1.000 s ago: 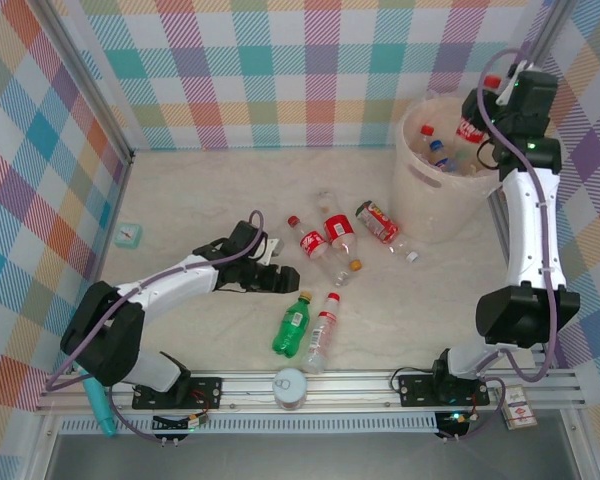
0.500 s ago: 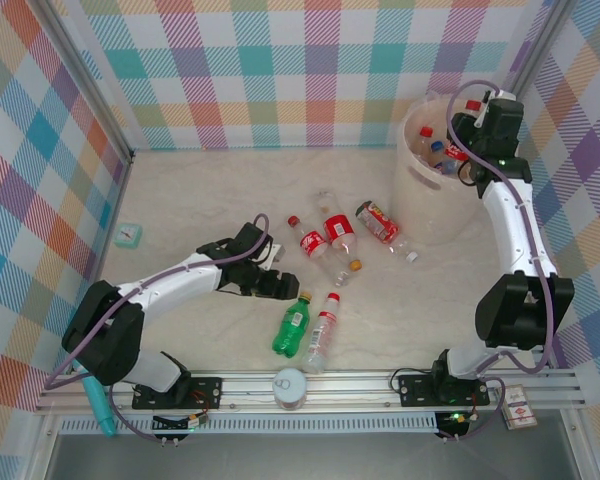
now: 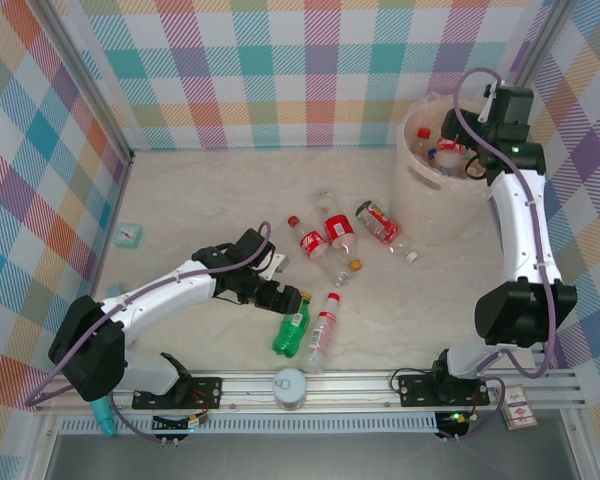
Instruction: Put the plastic bottles in the bin
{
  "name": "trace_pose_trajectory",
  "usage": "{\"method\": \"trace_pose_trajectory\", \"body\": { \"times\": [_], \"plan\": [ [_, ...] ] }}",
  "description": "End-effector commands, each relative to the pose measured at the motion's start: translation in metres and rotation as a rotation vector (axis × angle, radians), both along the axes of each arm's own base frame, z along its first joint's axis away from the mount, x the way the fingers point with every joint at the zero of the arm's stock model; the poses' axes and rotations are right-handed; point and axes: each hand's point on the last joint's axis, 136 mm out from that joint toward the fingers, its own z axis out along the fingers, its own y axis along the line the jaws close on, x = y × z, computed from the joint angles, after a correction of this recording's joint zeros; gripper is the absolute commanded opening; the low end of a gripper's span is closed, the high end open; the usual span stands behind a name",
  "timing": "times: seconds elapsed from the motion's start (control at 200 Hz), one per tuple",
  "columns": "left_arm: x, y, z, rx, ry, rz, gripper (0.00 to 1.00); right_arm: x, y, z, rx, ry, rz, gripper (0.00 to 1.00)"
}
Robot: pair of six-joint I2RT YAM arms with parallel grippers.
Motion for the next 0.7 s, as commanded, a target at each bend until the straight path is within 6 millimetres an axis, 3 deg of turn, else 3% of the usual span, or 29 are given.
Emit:
{"method": "trace_pose_trajectory", "body": {
  "times": [0.0, 0.185, 0.32, 0.55, 0.695],
  "plan": [
    [-0.013, 0.004, 0.002, 0.051, 0.001, -0.052, 0.95, -0.032, 0.014, 0.034, 0.005, -0.031, 0.053, 0.87],
    [-0.021, 0.002, -0.007, 0.089, 0.009, -0.082, 0.92, -0.063, 0.051, 0.046, 0.068, -0.027, 0.165, 0.86],
    [-0.026, 0.0, -0.018, 0.111, 0.04, -0.1, 0.9, -0.089, 0.077, 0.043, 0.108, -0.024, 0.231, 0.86],
    [-0.043, -0.022, -0.032, 0.107, 0.089, -0.169, 0.92, -0.118, 0.088, 0.024, 0.163, 0.008, 0.246, 0.86],
    [-0.042, -0.024, -0.05, 0.121, 0.1, -0.168, 0.84, -0.136, 0.108, -0.001, 0.282, 0.053, 0.299, 0.86]
  ]
}}
